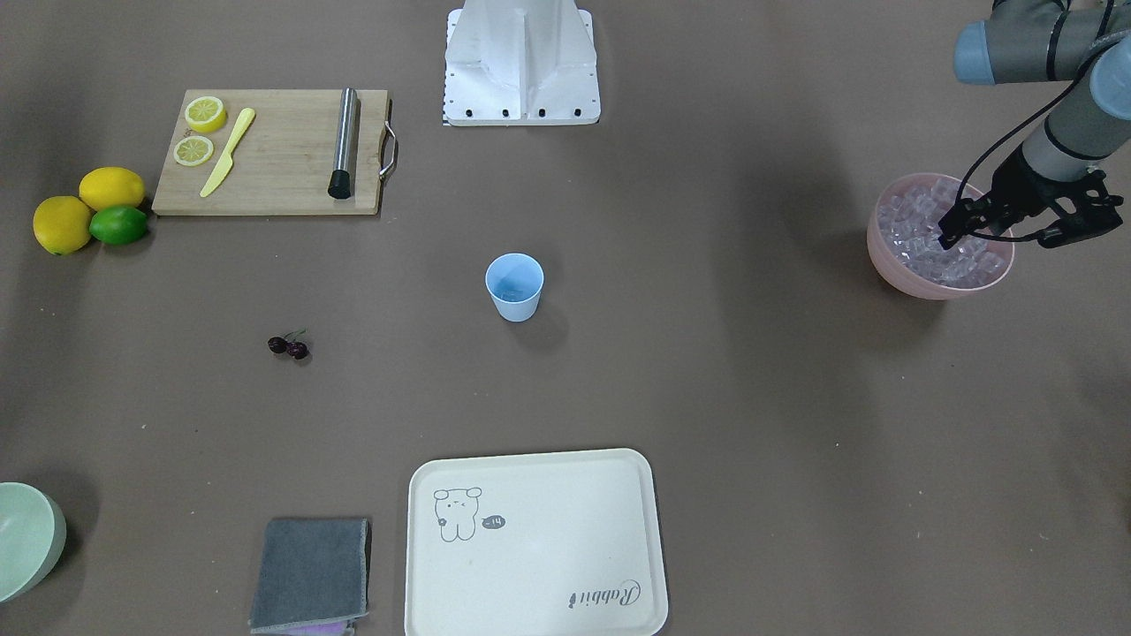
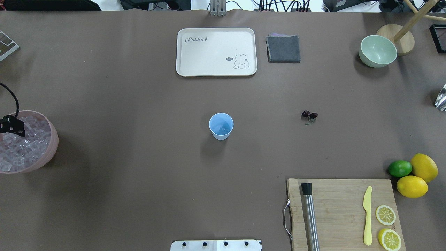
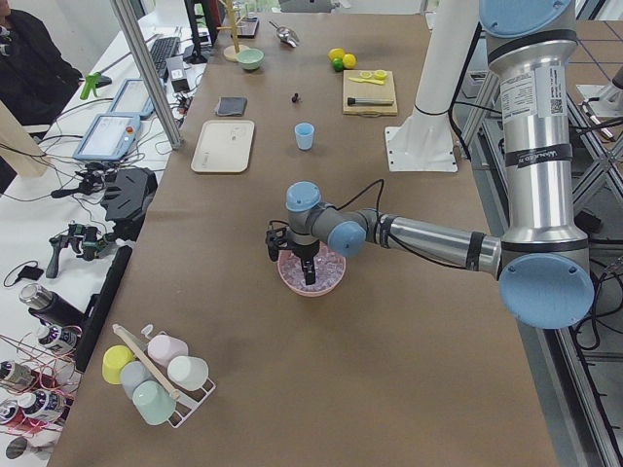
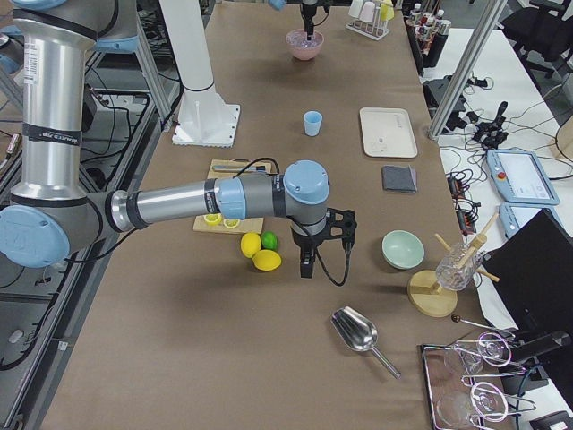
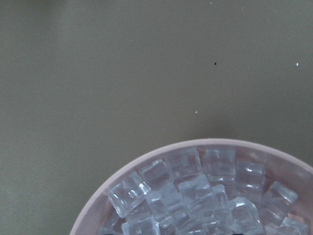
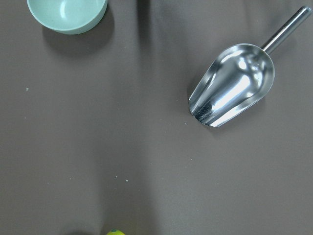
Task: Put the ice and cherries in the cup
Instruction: 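Lower the left gripper into the bowl and grasp another ice cube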
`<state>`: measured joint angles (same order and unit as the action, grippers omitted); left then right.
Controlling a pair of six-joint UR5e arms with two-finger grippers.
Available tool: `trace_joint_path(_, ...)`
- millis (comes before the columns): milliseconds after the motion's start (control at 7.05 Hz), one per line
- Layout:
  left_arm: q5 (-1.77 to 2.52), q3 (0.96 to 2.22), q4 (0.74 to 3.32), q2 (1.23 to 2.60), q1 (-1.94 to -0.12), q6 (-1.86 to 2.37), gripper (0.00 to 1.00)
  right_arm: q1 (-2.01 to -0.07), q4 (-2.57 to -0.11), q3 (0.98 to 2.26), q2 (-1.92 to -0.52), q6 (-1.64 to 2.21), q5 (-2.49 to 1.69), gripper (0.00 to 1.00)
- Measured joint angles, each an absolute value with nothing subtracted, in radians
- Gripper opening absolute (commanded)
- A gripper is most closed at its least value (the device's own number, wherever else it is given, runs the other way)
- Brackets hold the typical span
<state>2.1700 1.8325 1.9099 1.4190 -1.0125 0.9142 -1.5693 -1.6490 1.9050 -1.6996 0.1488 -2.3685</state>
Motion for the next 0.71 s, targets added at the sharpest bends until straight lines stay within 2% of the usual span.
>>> trace_joint_path(426,2.170,1.807,1.910,1.432,-1.011,0.910,0.85,-1.569,-1.649,1.906,-1.700,0.149,-2.368,1.00)
trace_joint_path(568,2.169,1.794,1.910,1.444,-1.011,0.908,0.81,-1.569,-1.649,1.905,-1.701,0.149,-2.368,1.00)
trace_joint_path(710,2.167,1.784,1.910,1.449,-1.011,0.896,0.73,-1.569,-1.649,1.904,-1.702,0.149,-2.368,1.00)
